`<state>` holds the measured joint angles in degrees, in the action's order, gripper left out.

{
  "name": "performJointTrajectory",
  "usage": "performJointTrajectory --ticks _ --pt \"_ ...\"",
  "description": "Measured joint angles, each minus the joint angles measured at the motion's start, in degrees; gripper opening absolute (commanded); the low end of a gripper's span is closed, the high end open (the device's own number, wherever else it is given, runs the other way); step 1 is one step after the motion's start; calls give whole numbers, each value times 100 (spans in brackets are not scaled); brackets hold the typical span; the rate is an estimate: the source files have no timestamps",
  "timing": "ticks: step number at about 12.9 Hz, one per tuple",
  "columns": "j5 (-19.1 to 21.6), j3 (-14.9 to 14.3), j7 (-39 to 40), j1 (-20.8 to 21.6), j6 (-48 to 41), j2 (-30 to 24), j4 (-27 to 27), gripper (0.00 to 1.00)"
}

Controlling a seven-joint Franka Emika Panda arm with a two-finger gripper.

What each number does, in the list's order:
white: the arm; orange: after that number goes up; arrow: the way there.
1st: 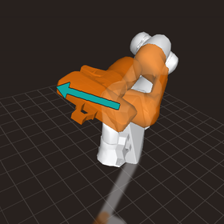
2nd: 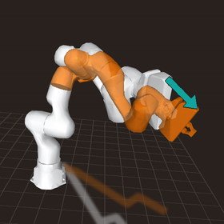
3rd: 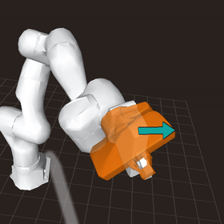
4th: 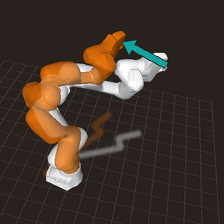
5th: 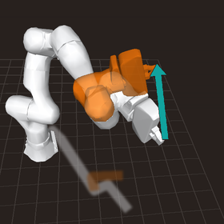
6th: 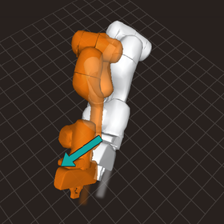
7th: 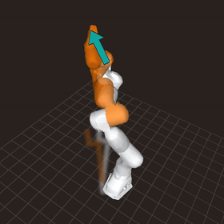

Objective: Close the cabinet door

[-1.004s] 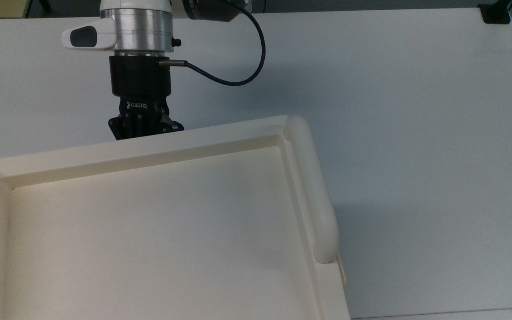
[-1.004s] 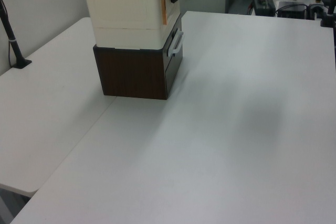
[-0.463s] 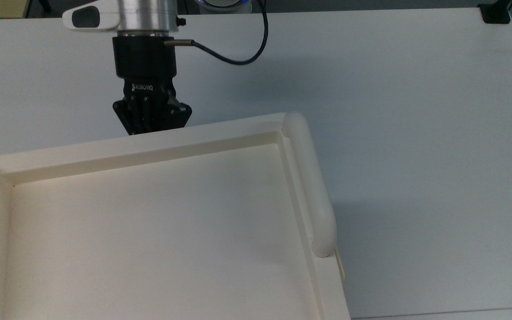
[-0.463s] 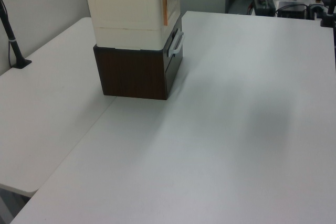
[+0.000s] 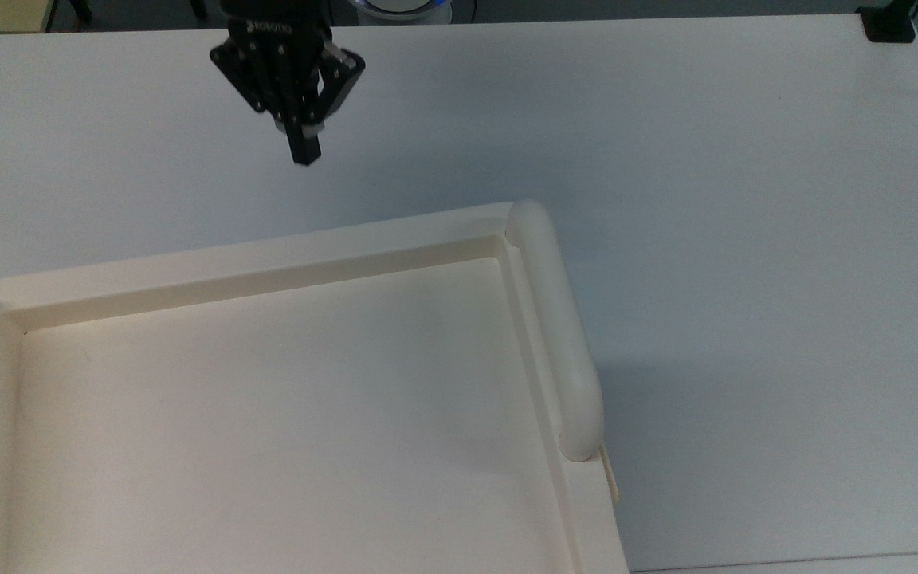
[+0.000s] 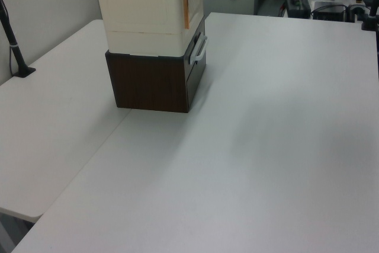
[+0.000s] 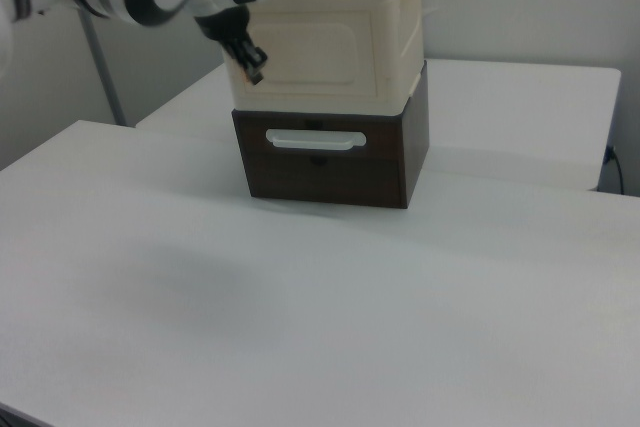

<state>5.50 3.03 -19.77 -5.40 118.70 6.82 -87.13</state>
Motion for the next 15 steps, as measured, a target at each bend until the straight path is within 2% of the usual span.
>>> performJointTrajectory --ticks 2,4,5,6,7,10,15 --pt "-159 -2 148 -31 -1189 -406 -4 10" --pt "-230 -14 435 -30 -2245 -815 -6 24" --pt "-231 -15 632 -28 -2572 -933 -7 37" --pt "-231 -16 879 -14 -2877 -1050 -15 74" --pt "-231 -46 1113 54 -3022 -1141 -42 100" --pt "-291 -456 1393 592 -2752 -1086 -220 100" --pt "-346 -595 1499 615 -2473 -839 -274 100"
